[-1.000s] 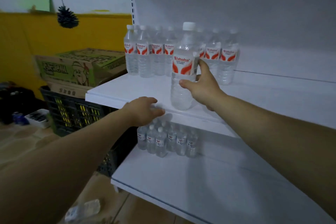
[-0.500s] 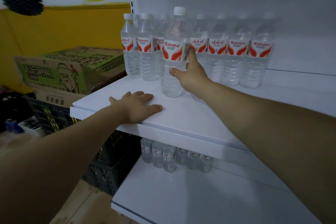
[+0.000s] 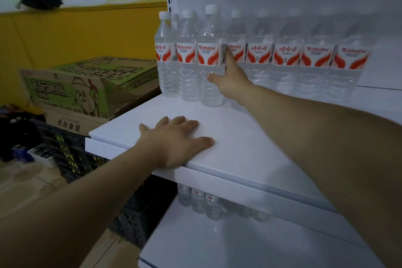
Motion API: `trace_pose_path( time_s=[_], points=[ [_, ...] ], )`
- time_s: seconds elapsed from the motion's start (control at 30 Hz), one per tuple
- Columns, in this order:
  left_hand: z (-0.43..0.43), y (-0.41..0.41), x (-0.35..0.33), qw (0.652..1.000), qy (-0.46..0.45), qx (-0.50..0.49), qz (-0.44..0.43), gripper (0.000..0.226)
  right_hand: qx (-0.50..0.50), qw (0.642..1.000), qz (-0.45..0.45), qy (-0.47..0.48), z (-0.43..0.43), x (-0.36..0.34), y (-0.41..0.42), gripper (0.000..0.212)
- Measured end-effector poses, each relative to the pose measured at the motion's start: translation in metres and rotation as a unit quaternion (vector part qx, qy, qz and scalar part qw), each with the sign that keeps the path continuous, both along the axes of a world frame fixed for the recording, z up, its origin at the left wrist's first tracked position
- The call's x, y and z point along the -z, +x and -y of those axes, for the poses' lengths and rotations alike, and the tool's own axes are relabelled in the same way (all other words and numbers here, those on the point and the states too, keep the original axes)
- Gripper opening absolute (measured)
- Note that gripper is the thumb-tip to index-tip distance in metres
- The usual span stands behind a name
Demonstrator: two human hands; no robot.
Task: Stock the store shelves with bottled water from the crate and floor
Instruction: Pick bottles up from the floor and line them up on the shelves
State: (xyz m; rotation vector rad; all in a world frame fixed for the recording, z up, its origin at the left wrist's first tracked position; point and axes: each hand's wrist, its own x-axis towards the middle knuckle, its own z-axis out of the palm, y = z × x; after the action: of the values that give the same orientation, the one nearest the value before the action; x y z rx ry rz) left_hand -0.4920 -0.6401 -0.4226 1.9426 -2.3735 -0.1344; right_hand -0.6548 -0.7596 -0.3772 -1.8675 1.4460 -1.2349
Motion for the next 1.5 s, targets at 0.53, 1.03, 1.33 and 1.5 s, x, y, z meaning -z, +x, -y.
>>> trace_pose_path(
  time_s=[0.53,1.03,1.33,1.5],
  points=[
    [-0.002,0.000,0.000,1.000,-0.004,-0.004,-0.009,0.075,0.040,0.999,-0.002,0.000,0.019,0.006,0.010,0.083],
    [-0.002,0.001,0.001,1.000,-0.009,-0.002,-0.014,0.074,0.076,0.995,-0.058,0.002,0.018,0.014,0.013,0.105],
    [-0.007,0.001,-0.010,0.999,0.024,-0.018,-0.044,0.069,0.103,0.979,-0.163,0.066,-0.039,0.003,0.004,0.085],
    [-0.054,0.012,-0.026,0.986,0.077,-0.034,-0.144,0.083,0.070,0.961,-0.251,0.097,-0.103,-0.005,0.012,0.078]
  ],
)
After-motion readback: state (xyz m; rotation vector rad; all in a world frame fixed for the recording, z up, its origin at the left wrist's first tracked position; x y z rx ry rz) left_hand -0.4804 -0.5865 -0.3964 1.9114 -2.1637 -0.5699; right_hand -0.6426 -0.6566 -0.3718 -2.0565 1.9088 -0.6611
